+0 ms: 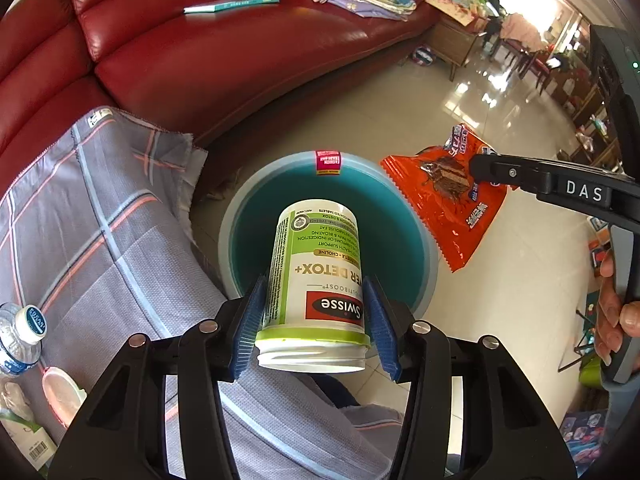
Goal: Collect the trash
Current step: 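Carry both items over the bin and open the left gripper to drop the bottle, then open the right gripper to drop the wafer packet into the bin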
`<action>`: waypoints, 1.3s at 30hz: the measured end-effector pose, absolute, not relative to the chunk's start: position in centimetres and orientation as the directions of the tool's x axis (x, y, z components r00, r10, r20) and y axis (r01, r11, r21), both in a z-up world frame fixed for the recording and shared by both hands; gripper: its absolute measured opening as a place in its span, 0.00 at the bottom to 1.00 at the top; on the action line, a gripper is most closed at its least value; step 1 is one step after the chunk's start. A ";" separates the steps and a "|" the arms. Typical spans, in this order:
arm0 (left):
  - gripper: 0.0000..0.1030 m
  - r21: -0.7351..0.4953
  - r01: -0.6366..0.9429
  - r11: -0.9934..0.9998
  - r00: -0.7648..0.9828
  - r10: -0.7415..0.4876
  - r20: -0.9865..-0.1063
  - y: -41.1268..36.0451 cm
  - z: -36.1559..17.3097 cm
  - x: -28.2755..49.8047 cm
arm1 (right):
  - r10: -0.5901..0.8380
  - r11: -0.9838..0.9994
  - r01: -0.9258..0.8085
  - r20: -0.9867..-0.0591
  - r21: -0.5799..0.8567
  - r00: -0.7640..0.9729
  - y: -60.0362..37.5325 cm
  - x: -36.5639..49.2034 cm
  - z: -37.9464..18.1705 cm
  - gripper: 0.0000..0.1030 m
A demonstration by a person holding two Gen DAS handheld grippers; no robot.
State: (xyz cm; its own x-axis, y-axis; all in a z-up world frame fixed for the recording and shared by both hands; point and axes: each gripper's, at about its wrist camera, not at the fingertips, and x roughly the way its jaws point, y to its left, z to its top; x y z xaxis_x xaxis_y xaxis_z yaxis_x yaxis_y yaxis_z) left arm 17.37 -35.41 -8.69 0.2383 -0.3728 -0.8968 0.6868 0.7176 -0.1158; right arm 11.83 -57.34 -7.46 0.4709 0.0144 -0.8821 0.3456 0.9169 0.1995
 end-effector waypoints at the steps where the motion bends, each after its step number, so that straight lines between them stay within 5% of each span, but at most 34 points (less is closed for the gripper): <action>1: 0.50 -0.115 0.686 0.718 0.233 -0.367 -0.901 -35.7 -9.1 17.6 | 0.015 0.916 0.347 -0.884 0.199 0.467 -57.5 12.0 -7.7 0.21; 4: 0.50 -0.110 0.684 0.721 0.225 -0.353 -0.908 -36.3 -9.9 18.2 | 0.017 0.916 0.349 -0.890 0.196 0.456 -57.7 12.3 -8.3 0.21; 23: 0.89 -0.082 0.629 0.773 0.279 -0.324 -0.904 -34.5 -10.1 18.5 | 0.038 0.929 0.322 -0.912 0.183 0.409 -56.6 13.9 -10.6 0.25; 25: 0.91 -0.083 0.624 0.777 0.281 -0.322 -0.904 -34.2 -10.0 18.5 | 0.044 0.934 0.308 -0.916 0.179 0.399 -56.2 14.2 -10.8 0.36; 28: 0.92 -0.093 0.619 0.780 0.275 -0.327 -0.904 -33.9 -9.9 18.6 | 0.042 0.940 0.296 -0.917 0.171 0.396 -55.6 14.4 -10.8 0.66; 35: 0.92 -0.097 0.615 0.783 0.279 -0.331 -0.902 -32.9 -9.7 18.4 | 0.039 0.938 0.307 -0.930 0.160 0.366 -54.8 14.8 -11.0 0.84; 39: 0.93 -0.103 0.610 0.786 0.282 -0.337 -0.898 -32.3 -9.6 18.4 | 0.029 0.939 0.310 -0.935 0.146 0.354 -54.4 14.8 -11.0 0.86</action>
State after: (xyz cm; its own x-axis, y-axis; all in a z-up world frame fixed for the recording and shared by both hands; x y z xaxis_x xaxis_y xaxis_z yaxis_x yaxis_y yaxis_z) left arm 18.37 -32.30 -9.59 0.2818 -0.3369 -0.8984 0.6098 0.7858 -0.1033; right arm 14.79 -54.36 -10.97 0.3544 0.0285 -0.9346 0.3100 0.9394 0.1462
